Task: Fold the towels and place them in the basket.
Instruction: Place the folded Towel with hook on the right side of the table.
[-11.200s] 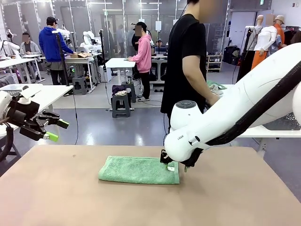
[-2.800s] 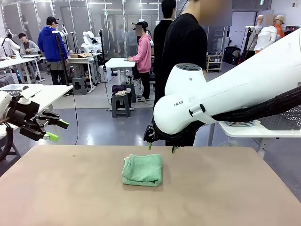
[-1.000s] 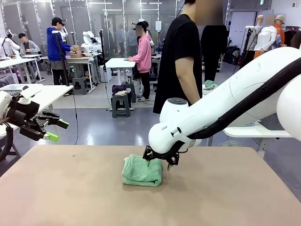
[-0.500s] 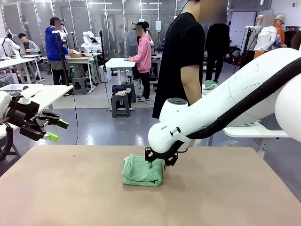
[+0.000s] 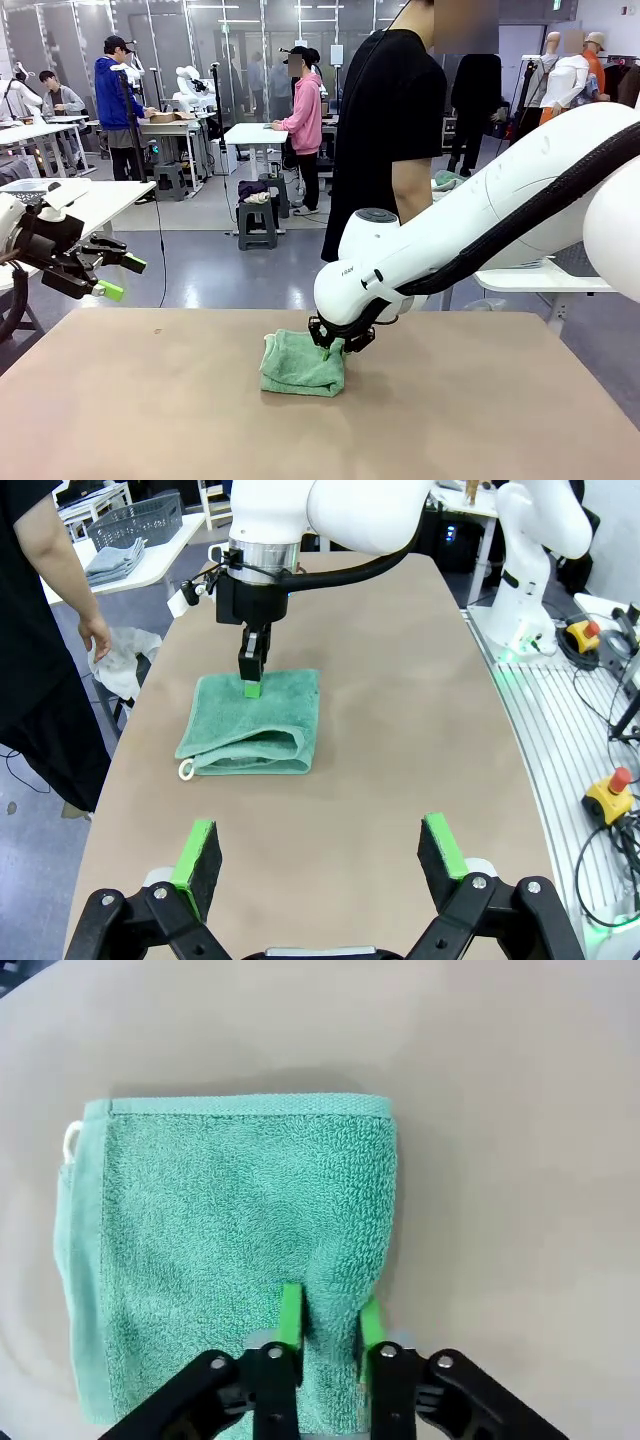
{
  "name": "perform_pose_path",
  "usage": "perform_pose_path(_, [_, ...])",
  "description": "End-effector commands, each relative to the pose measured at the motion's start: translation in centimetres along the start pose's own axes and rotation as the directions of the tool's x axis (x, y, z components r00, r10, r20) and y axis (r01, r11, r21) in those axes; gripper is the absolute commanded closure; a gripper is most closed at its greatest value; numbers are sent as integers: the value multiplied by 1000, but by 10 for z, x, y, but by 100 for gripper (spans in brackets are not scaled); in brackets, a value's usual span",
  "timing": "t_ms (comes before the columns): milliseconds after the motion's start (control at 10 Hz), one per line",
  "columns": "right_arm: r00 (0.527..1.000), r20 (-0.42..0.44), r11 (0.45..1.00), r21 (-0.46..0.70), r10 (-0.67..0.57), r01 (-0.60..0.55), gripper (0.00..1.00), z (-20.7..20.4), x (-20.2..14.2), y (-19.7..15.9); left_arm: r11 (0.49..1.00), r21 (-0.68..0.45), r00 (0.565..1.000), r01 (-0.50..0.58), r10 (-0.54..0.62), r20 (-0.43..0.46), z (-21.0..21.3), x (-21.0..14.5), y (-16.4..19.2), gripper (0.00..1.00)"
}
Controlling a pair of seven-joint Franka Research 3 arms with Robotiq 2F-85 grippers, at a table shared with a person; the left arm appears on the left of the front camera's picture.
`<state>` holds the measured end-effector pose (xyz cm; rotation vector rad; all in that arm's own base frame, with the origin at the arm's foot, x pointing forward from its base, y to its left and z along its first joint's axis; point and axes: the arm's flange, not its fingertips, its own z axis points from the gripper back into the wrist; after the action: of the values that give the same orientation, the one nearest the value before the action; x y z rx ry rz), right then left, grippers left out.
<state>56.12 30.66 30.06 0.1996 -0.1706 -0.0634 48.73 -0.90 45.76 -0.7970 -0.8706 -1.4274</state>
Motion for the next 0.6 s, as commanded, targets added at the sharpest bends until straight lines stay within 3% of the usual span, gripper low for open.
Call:
perform_pose_path(0, [1000, -3, 1000, 22, 22, -22, 100, 0, 4, 1, 1000, 8, 1000, 3, -3, -2, 0, 1, -1, 0])
perform_pose_path(300, [999, 24, 1000, 6, -27, 27, 96, -1, 8, 2, 1000, 8, 1000, 3, -3, -2, 0, 1, -1, 0])
perform_pose_path(500, [1000, 1, 1000, 1, 5, -5, 96, 1, 1, 0, 1000, 8, 1000, 3, -3, -2, 0, 1, -1, 0])
